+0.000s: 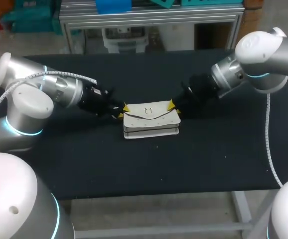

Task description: Pick up the bag, open it, inspect its contents, close it, and place it on the opposite side

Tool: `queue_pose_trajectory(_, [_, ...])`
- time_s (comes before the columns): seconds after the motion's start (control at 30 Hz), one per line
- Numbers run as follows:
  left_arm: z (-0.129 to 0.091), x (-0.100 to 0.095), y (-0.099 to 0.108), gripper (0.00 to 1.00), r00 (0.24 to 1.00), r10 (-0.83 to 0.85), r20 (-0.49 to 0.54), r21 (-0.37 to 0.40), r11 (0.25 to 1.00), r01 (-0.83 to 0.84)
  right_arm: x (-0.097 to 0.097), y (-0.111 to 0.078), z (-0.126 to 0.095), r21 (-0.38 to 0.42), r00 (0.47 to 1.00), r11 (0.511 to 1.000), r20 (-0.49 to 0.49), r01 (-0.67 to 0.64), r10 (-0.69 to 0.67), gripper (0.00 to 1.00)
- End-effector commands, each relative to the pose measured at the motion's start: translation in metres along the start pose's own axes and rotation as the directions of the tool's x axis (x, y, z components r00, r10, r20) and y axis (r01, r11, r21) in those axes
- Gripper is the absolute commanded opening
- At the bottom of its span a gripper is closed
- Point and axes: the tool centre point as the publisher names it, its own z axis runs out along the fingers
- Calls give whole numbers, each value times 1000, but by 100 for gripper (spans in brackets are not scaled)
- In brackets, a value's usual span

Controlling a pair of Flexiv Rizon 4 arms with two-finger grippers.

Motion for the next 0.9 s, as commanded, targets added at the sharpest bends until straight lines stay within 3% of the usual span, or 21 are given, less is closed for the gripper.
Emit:
queue_pose_trajectory(0.03, [13,5,4,0,1000,-5,26,-2,1000,5,7,-7,6,-30,1000,1000,19,-4,5,0])
queue_pose_trajectory(0.07, [12,4,4,35,1000,-6,27,-3,1000,7,5,-7,6,-36,1000,999,26,-9,10,5])
queue_pose_trajectory(0.1, [9,3,5,70,1000,-11,26,-3,1000,11,5,-8,4,-37,1000,999,22,-11,12,27])
queue_pose_trajectory(0.13, [7,2,6,91,1000,-13,25,-2,1000,13,4,-8,3,-41,1000,999,21,-14,15,47])
queue_pose_trajectory(0.17, [4,2,6,96,1000,-16,20,2,1000,16,4,-8,2,-46,1000,999,19,-18,19,77])
queue_pose_trajectory(0.23, [0,2,7,98,1000,-18,11,5,1000,18,4,-8,0,-49,1000,999,15,-20,21,100])
queue_pose_trajectory(0.3, [-2,3,7,98,1000,-20,5,8,1000,20,5,-7,-1,-53,1000,998,10,-23,24,100])
queue_pose_trajectory(0.4, [-2,4,3,90,999,-37,3,6,999,37,6,-5,-2,-58,1000,998,8,-29,30,100])
queue_pose_trajectory(0.5, [4,-1,-1,75,998,-59,4,-13,998,59,5,-3,0,-60,999,997,6,-40,41,100])
queue_pose_trajectory(0.53, [6,-2,-2,65,998,-65,0,-23,998,65,4,-3,2,-57,999,997,7,-45,45,96])
queue_pose_trajectory(0.57, [8,-4,-2,49,998,-67,2,-22,997,67,3,-3,4,-53,999,997,9,-50,51,91])
queue_pose_trajectory(0.6, [10,-5,-3,44,997,-73,2,-26,997,73,2,-2,6,-49,998,997,9,-54,55,79])
queue_pose_trajectory(0.67, [13,-7,-3,5,997,-77,6,-33,996,77,0,-2,9,-40,998,997,11,-60,61,47])
queue_pose_trajectory(0.83, [23,-11,-3,0,996,-72,52,-36,997,74,-5,0,17,-19,997,997,31,-71,72,32])
queue_pose_trajectory(0.87, [25,-13,-3,0,995,-72,70,-23,997,74,-7,-1,18,-16,997,997,38,-72,72,25])
queue_pose_trajectory(0.9, [27,-15,-3,0,994,-71,80,-20,997,73,-9,-1,20,-14,996,997,41,-73,74,9])
